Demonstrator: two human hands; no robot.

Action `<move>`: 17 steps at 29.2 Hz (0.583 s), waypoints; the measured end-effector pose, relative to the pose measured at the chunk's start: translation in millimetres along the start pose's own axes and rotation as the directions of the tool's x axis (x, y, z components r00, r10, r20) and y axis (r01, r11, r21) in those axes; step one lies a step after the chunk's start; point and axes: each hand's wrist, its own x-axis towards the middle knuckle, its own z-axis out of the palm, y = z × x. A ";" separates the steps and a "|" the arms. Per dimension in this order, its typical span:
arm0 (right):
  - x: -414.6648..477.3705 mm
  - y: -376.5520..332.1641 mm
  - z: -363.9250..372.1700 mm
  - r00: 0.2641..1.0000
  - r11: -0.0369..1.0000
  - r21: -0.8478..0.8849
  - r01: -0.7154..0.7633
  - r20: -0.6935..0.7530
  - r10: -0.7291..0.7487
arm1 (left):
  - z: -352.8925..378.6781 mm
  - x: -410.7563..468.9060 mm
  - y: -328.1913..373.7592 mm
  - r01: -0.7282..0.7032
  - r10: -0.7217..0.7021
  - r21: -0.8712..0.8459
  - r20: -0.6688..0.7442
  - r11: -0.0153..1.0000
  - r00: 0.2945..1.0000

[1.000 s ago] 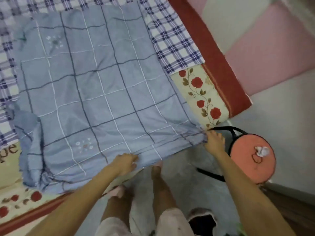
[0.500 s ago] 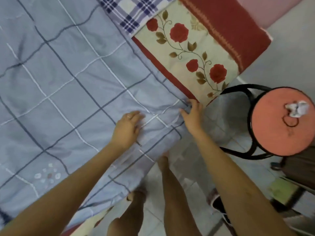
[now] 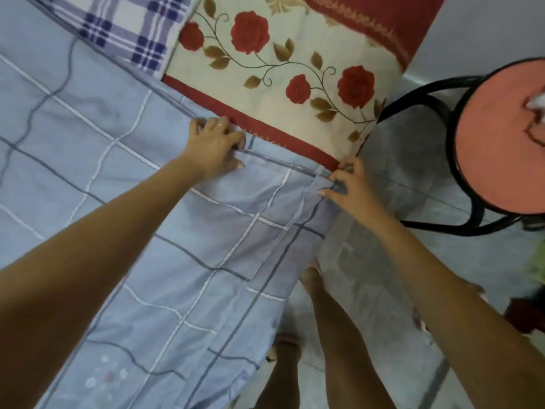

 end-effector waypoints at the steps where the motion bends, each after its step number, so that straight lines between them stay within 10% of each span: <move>1: 0.2 1.7 -0.9 0.999 0.997 0.067 -0.032 0.002 0.032 | -1.6 4.2 1.1 -0.032 0.031 0.037 0.046 0.999 0.998; 10: -0.5 3.4 -6.8 0.997 0.959 0.276 -0.066 -0.018 0.074 | -15.6 3.9 -9.1 -0.115 0.082 -0.148 -0.213 0.982 0.974; 17: -0.3 10.1 11.8 0.976 0.936 0.334 -0.108 -0.144 0.164 | -6.2 27.1 -12.0 0.106 -0.118 -0.188 -0.056 0.977 0.991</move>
